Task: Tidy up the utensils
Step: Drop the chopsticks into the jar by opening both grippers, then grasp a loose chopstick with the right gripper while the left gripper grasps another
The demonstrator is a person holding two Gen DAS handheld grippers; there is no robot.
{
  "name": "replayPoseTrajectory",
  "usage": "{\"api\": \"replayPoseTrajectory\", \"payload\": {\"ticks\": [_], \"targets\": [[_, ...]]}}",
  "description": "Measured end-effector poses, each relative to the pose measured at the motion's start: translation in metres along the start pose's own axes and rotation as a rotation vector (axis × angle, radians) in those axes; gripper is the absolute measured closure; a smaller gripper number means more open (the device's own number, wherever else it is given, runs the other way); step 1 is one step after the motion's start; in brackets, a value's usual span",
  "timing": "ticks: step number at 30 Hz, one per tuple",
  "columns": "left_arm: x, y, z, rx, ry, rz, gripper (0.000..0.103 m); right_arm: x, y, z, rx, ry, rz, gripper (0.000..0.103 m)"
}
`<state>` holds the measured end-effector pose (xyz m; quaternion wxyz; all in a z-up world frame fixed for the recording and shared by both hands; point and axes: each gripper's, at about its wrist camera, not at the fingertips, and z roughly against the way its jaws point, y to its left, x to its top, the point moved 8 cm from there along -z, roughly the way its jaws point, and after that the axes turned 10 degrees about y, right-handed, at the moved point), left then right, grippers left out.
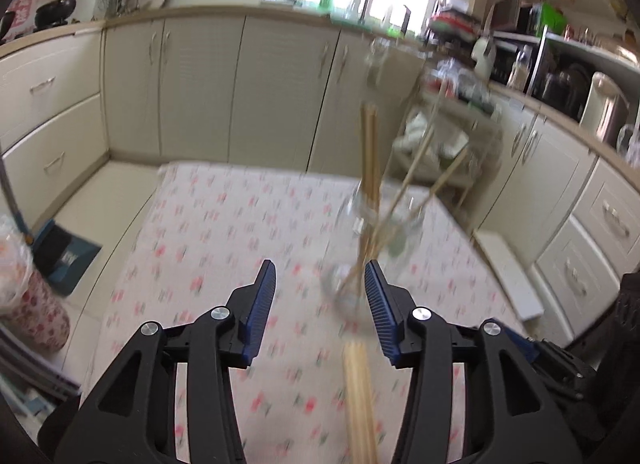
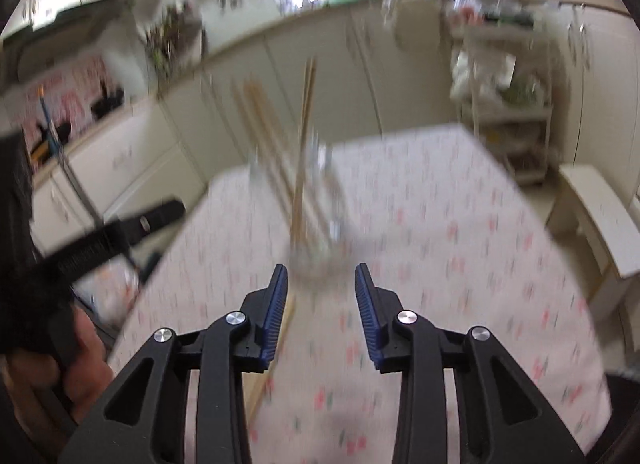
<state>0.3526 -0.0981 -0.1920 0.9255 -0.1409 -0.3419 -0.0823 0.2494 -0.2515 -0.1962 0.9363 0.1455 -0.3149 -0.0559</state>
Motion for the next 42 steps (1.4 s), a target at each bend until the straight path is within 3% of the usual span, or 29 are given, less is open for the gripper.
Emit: {"api": "replayPoseTrajectory", "payload": {"ticks": [5, 12, 23, 28, 42], "targets": [[-0.040, 0.023, 0.000, 0.046, 0.090, 0.039, 0.056, -0.034, 0.024, -0.020, -0.007, 0.101, 0.076, 0.068], [-0.068, 0.032, -0.002, 0.067, 0.168, 0.037, 0.054, -0.046, 0.040, -0.042, -0.075, 0.168, 0.145, 0.068], [-0.075, 0.015, -0.020, 0.069, 0.234, -0.004, 0.050, -0.047, 0.027, -0.052, -0.151, 0.187, 0.175, 0.068], [-0.078, 0.001, -0.042, 0.081, 0.277, -0.057, 0.050, -0.040, 0.005, -0.048, -0.177, 0.190, 0.148, 0.077], [-0.077, -0.009, -0.076, 0.130, 0.336, -0.115, 0.050, -0.029, -0.016, -0.051, -0.133, 0.211, 0.114, 0.079]]}}
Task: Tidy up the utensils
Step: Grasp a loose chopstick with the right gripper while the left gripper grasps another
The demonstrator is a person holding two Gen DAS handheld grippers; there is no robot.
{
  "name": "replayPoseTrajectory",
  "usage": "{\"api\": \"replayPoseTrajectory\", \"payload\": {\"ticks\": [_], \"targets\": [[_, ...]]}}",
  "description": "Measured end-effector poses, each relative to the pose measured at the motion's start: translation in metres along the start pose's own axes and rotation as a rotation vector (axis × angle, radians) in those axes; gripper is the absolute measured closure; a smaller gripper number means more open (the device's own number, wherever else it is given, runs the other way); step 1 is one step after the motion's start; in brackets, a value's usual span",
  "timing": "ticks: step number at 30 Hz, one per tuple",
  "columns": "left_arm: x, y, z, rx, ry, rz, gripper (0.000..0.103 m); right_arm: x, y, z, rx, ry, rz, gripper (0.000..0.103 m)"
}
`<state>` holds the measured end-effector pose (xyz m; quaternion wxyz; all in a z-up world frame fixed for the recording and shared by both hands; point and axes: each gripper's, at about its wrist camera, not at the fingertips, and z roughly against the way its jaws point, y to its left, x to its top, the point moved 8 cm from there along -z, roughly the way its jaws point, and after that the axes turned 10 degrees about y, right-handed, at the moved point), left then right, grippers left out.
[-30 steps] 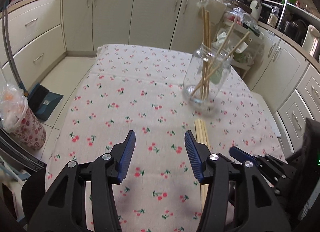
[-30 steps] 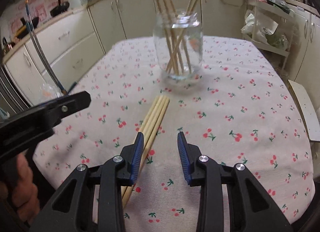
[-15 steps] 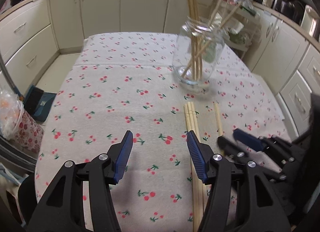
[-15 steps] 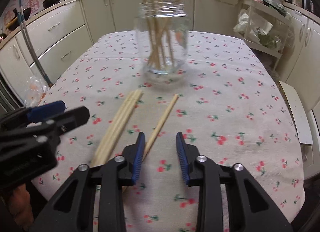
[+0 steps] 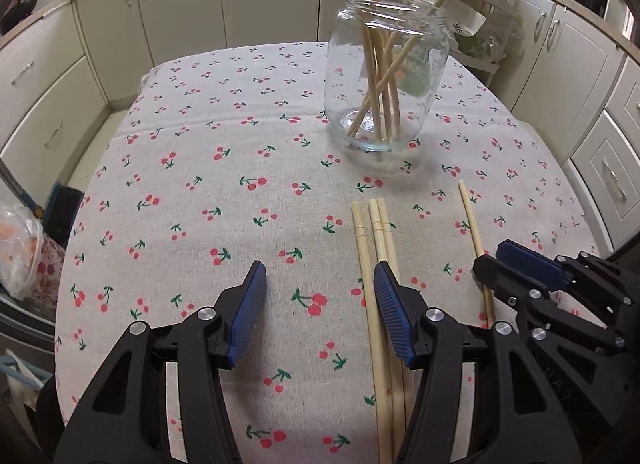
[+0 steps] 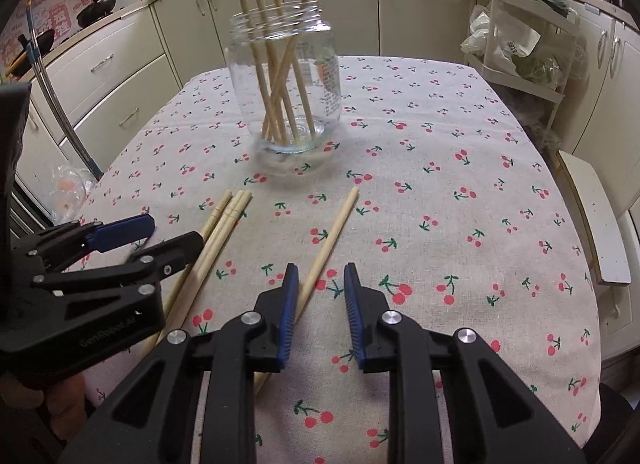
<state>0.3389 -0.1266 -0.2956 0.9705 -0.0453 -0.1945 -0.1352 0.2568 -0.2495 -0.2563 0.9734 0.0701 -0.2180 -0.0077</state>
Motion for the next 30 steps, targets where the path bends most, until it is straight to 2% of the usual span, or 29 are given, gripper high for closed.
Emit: {"api": "replayPoseTrajectory", "payload": {"ticks": [3, 4, 7, 9, 14, 16, 17, 24, 30], "targets": [[0.004, -0.002, -0.002, 0.016, 0.003, -0.014, 0.050, 0.003, -0.002, -0.002, 0.010, 0.004, -0.010, 0.079], [0.005, -0.003, -0.003, 0.015, 0.004, -0.016, 0.053, 0.005, -0.002, -0.003, 0.014, 0.005, -0.011, 0.079], [0.009, -0.005, -0.003, 0.004, 0.006, -0.031, 0.079, 0.009, -0.002, -0.005, 0.034, 0.017, -0.020, 0.079], [0.011, -0.007, -0.003, -0.030, 0.023, -0.030, 0.086, 0.013, -0.005, -0.007, 0.034, 0.029, -0.042, 0.079], [0.013, -0.011, -0.005, -0.030, 0.032, -0.039, 0.086, 0.019, -0.001, -0.012, -0.010, 0.036, -0.013, 0.080], [0.013, -0.012, -0.005, -0.028, 0.033, -0.042, 0.086, 0.019, 0.004, -0.013, -0.015, 0.045, 0.025, 0.094], [0.013, -0.012, -0.004, -0.031, 0.035, -0.044, 0.087, 0.018, 0.005, -0.013, -0.010, 0.049, 0.035, 0.096], [0.012, -0.013, -0.005, -0.023, 0.046, -0.049, 0.086, 0.020, 0.006, -0.015, -0.026, 0.089, 0.076, 0.097], [0.015, -0.014, -0.007, -0.005, 0.035, -0.062, 0.086, 0.020, 0.010, -0.016, -0.048, 0.071, 0.115, 0.097]]}}
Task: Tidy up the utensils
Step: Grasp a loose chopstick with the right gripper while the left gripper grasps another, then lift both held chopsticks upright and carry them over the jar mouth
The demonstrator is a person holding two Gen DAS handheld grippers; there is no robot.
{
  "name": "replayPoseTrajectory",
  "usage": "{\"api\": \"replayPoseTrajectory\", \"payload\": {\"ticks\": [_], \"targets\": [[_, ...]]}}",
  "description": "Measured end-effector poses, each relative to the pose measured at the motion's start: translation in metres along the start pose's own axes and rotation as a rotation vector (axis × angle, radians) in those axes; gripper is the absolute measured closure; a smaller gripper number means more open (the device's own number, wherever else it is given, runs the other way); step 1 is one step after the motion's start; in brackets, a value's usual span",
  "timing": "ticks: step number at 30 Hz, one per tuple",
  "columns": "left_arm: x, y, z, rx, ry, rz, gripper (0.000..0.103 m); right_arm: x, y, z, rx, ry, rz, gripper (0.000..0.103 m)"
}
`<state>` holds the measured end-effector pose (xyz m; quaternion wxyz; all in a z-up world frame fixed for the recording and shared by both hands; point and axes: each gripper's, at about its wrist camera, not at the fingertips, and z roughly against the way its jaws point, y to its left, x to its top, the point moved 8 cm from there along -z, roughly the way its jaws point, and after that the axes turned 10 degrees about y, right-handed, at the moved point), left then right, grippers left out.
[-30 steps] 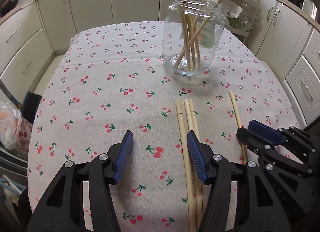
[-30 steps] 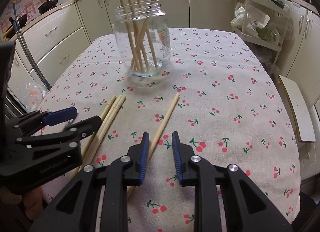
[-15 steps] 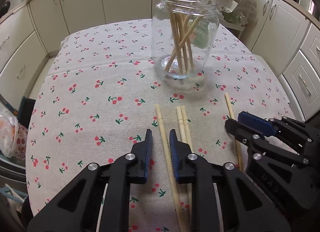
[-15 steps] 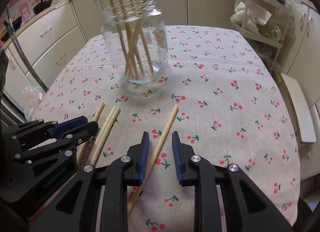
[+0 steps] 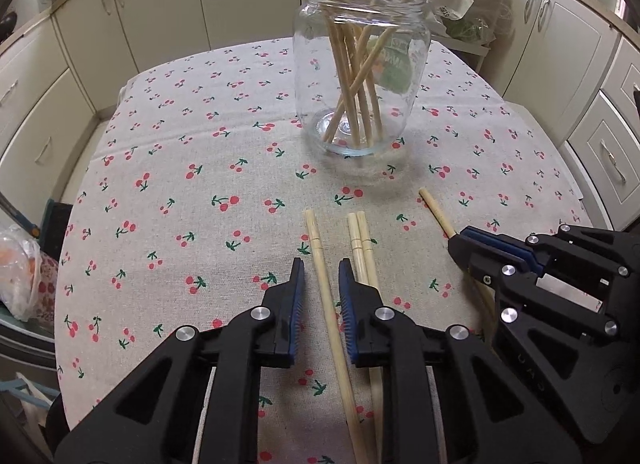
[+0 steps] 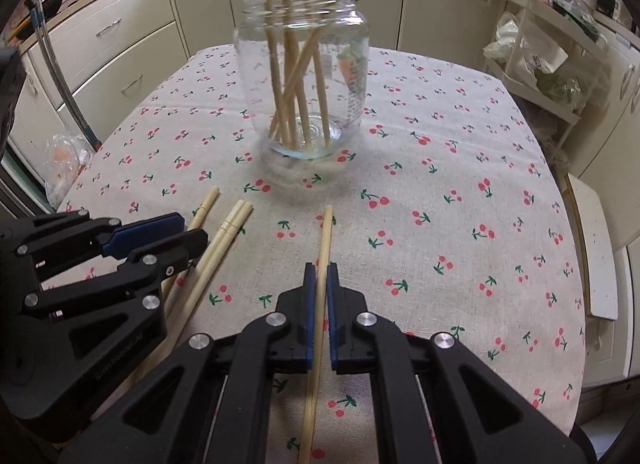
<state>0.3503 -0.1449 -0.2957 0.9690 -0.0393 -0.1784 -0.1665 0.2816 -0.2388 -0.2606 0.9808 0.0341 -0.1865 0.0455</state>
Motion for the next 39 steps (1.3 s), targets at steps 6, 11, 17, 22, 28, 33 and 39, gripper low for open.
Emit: {"api": "replayPoseTrajectory", "payload": {"ticks": [6, 11, 17, 22, 28, 33, 39], "targets": [[0.001, -0.002, 0.001, -0.027, -0.007, -0.011, 0.098, -0.002, -0.010, 0.002, 0.114, -0.005, -0.112, 0.097], [0.003, -0.001, 0.010, -0.032, -0.035, -0.001, 0.098, 0.000, -0.023, 0.015, 0.248, -0.050, -0.243, 0.097], [0.013, 0.000, 0.033, -0.038, -0.099, 0.014, 0.098, 0.012, -0.033, 0.043, 0.347, -0.143, -0.333, 0.097], [0.025, 0.001, 0.058, -0.054, -0.163, 0.025, 0.098, 0.026, -0.037, 0.076, 0.395, -0.254, -0.359, 0.097], [0.042, 0.007, 0.094, -0.096, -0.264, 0.058, 0.098, 0.043, -0.039, 0.110, 0.426, -0.355, -0.361, 0.097], [0.057, 0.014, 0.126, -0.130, -0.360, 0.088, 0.098, 0.053, -0.041, 0.137, 0.439, -0.446, -0.370, 0.097], [0.080, 0.021, 0.163, -0.183, -0.493, 0.126, 0.098, 0.075, -0.043, 0.166, 0.422, -0.583, -0.370, 0.097]]}}
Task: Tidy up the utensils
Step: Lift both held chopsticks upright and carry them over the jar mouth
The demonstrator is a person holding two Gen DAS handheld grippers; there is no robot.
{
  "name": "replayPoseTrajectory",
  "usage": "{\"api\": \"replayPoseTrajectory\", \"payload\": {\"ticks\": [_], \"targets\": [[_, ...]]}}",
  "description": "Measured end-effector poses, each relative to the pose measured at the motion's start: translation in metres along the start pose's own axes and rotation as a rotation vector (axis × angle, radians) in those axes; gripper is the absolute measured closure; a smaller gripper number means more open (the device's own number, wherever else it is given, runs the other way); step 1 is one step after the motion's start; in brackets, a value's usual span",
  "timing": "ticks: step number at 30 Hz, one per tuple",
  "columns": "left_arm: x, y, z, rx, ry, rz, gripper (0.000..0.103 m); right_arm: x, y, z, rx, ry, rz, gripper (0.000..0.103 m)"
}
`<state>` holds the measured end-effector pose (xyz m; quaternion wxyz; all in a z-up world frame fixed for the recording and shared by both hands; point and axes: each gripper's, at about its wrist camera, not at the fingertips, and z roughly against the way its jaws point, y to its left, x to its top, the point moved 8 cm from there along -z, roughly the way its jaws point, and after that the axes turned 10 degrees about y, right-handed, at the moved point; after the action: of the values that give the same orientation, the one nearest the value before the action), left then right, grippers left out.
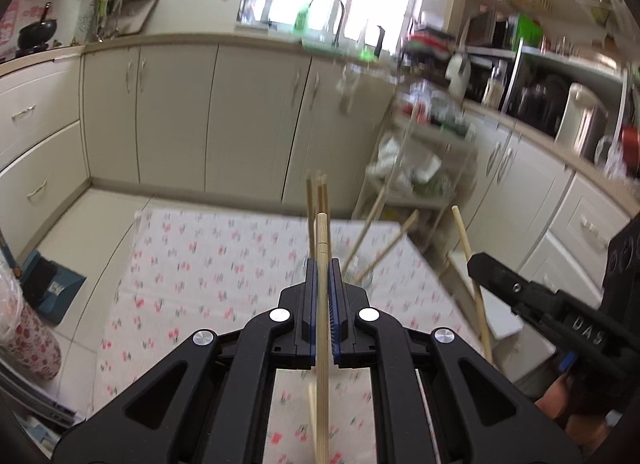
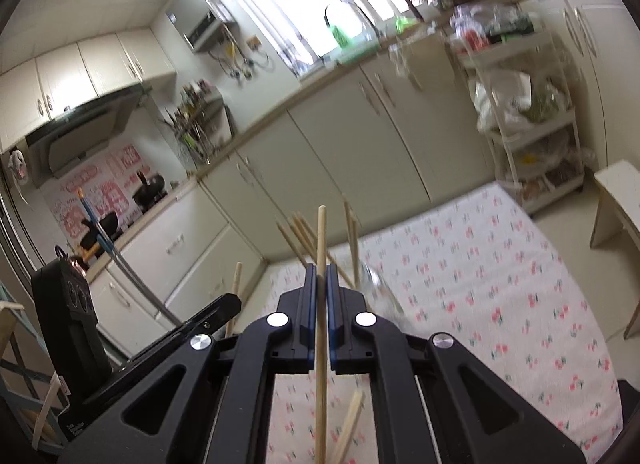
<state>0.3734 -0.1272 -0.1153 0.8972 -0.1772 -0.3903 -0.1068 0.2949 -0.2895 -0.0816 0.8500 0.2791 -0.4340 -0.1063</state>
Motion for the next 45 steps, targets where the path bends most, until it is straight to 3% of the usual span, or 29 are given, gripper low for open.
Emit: {"api": "replayPoseTrajectory", "payload": {"ticks": [14, 24, 45], "targets": [[0.098, 0.004, 0.015, -0.083, -0.304, 0.145, 0.098, 0.085, 0.022, -0.030, 0.025, -0.249, 0.038, 0.097], [0.127, 0.020, -0.023, -0.080, -0.376, 0.232, 0.098, 0.103, 0.017, -0.070, -0.011, -0.298, 0.075, 0.097], [0.119, 0.042, -0.083, -0.061, -0.421, 0.300, 0.098, 0.086, -0.006, -0.115, -0.062, -0.283, 0.150, 0.097]]}}
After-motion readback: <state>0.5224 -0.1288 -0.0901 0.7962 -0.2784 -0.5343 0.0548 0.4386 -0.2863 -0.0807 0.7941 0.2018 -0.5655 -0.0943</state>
